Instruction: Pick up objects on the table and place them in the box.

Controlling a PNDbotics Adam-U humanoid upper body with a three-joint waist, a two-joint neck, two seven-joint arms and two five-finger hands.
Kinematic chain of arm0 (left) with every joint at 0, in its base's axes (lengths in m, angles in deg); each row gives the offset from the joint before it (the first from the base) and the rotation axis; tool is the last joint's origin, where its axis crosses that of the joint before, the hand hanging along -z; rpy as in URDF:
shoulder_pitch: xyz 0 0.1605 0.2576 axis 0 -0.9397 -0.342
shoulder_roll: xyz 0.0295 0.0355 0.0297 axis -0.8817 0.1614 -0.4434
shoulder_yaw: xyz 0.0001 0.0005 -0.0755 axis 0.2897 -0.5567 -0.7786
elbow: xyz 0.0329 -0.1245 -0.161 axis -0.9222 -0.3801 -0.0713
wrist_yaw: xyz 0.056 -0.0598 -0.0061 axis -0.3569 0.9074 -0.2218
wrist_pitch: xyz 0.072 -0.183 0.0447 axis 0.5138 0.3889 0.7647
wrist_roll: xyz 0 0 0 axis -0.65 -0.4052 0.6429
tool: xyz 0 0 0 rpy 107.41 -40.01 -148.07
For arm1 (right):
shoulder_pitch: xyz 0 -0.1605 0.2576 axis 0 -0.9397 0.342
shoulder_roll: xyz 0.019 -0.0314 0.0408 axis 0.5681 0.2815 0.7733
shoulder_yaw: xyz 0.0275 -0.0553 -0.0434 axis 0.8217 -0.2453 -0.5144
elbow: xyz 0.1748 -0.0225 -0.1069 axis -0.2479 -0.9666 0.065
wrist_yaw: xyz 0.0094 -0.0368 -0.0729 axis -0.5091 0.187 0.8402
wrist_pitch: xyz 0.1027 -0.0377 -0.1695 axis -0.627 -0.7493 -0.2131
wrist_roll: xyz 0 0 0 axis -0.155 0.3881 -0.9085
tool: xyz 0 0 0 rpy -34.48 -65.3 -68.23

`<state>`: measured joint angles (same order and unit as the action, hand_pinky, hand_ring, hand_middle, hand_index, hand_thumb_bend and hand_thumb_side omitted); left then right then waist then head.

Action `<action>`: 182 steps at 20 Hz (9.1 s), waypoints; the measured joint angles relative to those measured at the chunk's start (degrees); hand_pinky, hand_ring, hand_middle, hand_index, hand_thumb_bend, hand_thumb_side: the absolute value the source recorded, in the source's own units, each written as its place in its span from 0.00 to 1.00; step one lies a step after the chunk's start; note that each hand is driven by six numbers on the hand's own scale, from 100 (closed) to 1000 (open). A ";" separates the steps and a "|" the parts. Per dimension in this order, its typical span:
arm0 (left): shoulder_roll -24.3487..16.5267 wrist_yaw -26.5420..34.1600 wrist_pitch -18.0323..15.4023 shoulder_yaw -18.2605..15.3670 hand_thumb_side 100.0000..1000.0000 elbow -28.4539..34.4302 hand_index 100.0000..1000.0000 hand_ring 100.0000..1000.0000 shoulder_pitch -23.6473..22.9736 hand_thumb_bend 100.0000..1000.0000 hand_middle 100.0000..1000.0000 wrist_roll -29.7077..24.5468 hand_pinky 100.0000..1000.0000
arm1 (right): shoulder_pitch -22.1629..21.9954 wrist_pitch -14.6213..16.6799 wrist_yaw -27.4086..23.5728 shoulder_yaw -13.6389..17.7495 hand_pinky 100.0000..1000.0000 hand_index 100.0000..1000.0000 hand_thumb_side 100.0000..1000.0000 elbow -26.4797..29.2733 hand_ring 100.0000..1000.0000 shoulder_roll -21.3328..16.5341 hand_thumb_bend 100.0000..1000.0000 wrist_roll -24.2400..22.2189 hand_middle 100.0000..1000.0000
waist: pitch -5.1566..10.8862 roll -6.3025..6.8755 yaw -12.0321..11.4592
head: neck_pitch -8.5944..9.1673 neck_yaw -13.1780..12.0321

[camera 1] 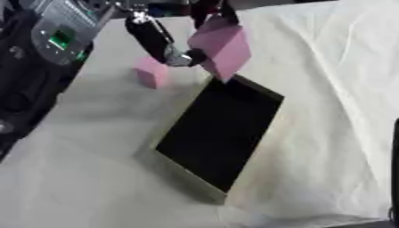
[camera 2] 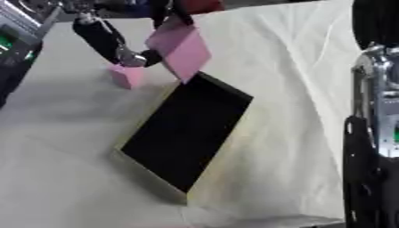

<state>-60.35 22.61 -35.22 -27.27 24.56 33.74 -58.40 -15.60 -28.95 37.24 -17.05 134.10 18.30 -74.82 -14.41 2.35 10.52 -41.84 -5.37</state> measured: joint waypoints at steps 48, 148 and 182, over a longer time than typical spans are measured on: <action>6.47 -20.01 -2.66 7.14 0.42 -3.47 0.88 0.80 -8.46 0.20 0.76 2.66 0.77 | -1.54 -1.53 0.50 0.42 0.84 0.77 1.00 1.54 0.80 -0.02 0.00 1.40 0.55 | 0.49 0.71 -0.99 | -0.95 1.02; -6.63 -24.21 -8.33 -10.07 0.29 -27.46 0.74 0.70 -1.77 0.01 0.64 8.30 0.65 | 3.51 -3.00 -0.59 2.51 0.85 0.77 1.00 -0.04 0.81 -1.65 0.00 2.46 0.53 | -8.14 1.55 3.22 | 7.42 -0.37; -0.22 -6.21 0.47 2.69 0.20 3.62 0.72 0.58 -6.05 0.00 0.60 -0.06 0.56 | -1.04 -4.40 0.12 1.41 0.84 0.77 1.00 2.14 0.81 0.57 0.00 2.72 0.53 | -1.09 1.13 -0.03 | 0.46 1.50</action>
<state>-60.57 16.40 -34.75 -24.58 28.18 27.69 -58.47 -16.63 -33.35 37.35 -15.63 136.24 18.86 -72.10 -15.50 3.47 10.49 -41.38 -3.87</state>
